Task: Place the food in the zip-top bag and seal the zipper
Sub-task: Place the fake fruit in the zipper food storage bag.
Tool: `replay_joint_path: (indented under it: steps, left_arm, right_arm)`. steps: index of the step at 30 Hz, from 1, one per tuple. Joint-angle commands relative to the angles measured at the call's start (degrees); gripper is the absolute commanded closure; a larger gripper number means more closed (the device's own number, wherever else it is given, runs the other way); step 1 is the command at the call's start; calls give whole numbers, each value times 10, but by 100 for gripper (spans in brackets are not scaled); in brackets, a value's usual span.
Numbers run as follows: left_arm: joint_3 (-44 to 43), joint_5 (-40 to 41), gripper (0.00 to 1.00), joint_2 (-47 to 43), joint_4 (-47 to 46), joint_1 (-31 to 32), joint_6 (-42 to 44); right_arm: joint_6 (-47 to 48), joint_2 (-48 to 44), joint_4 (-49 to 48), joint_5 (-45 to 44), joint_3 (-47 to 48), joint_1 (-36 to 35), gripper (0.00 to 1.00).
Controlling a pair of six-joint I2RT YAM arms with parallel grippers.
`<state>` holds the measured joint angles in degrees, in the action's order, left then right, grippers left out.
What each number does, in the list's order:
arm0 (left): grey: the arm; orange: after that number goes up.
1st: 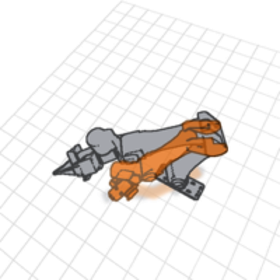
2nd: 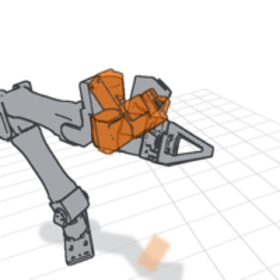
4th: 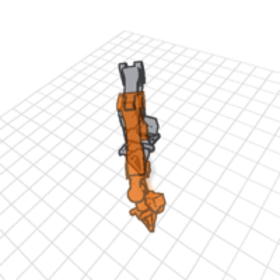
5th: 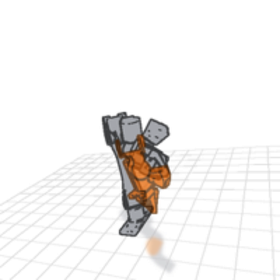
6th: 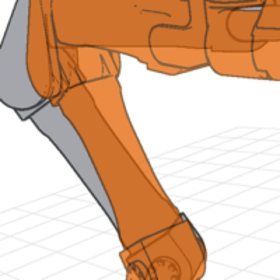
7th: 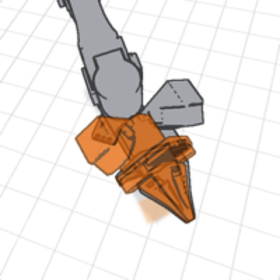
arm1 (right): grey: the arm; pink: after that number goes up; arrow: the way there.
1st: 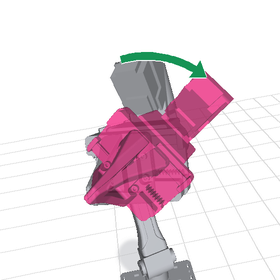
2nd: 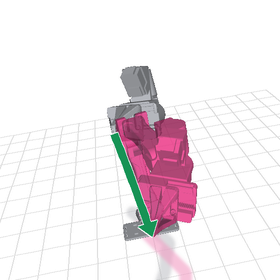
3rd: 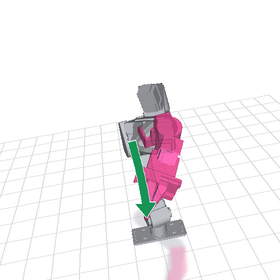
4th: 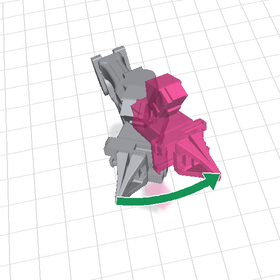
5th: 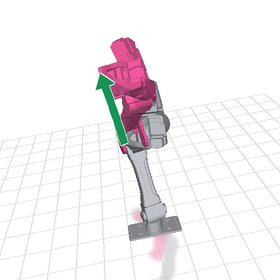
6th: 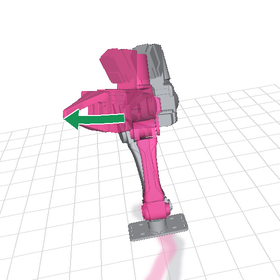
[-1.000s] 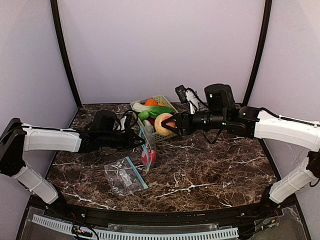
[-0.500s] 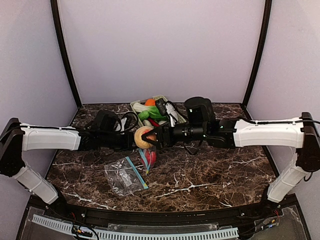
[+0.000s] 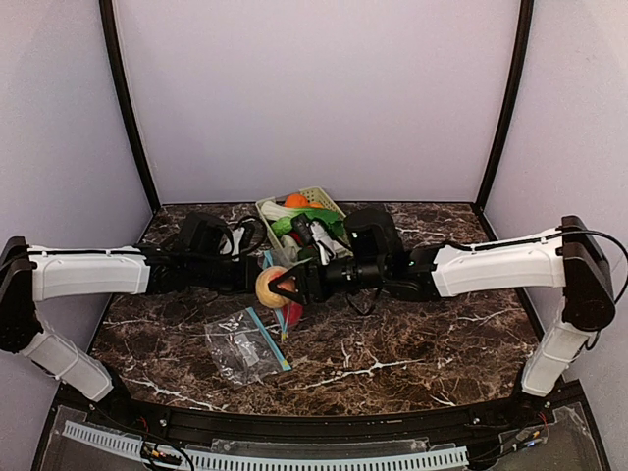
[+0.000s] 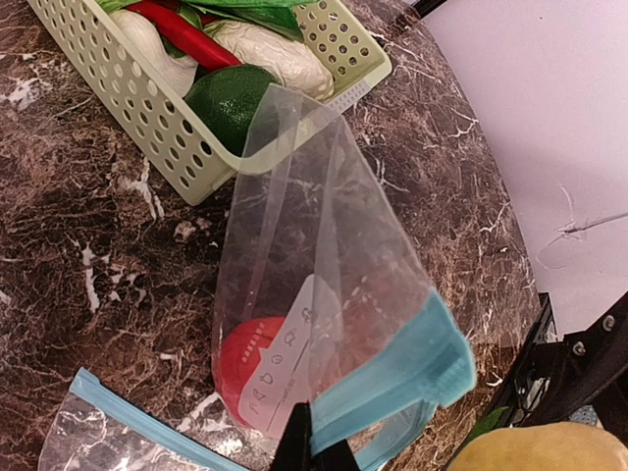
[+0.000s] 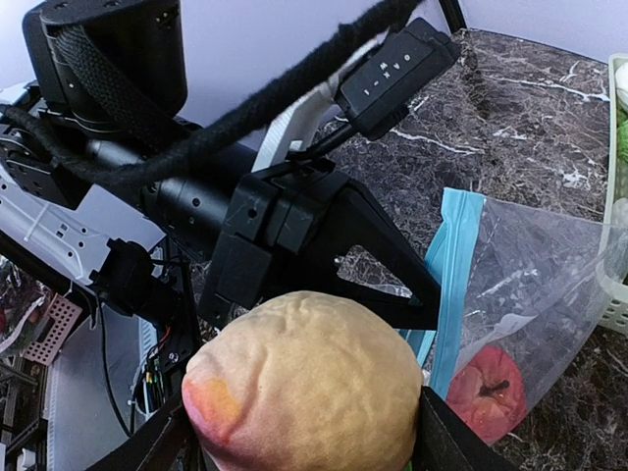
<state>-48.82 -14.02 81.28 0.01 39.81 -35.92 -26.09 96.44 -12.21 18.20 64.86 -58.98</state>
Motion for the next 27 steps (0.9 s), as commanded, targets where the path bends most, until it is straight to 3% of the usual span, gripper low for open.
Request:
replay_joint_path:
  steps: [1, 27]
  left_arm:
    - [-13, 6, 99, -17, 26, 2, 14]
    - [-34, 11, 99, -30, 97, 2, 54]
  right_arm:
    - [-8, 26, -38, 7, 8, -7, 54]
    - [16, 110, 50, -220, 95, -7, 58]
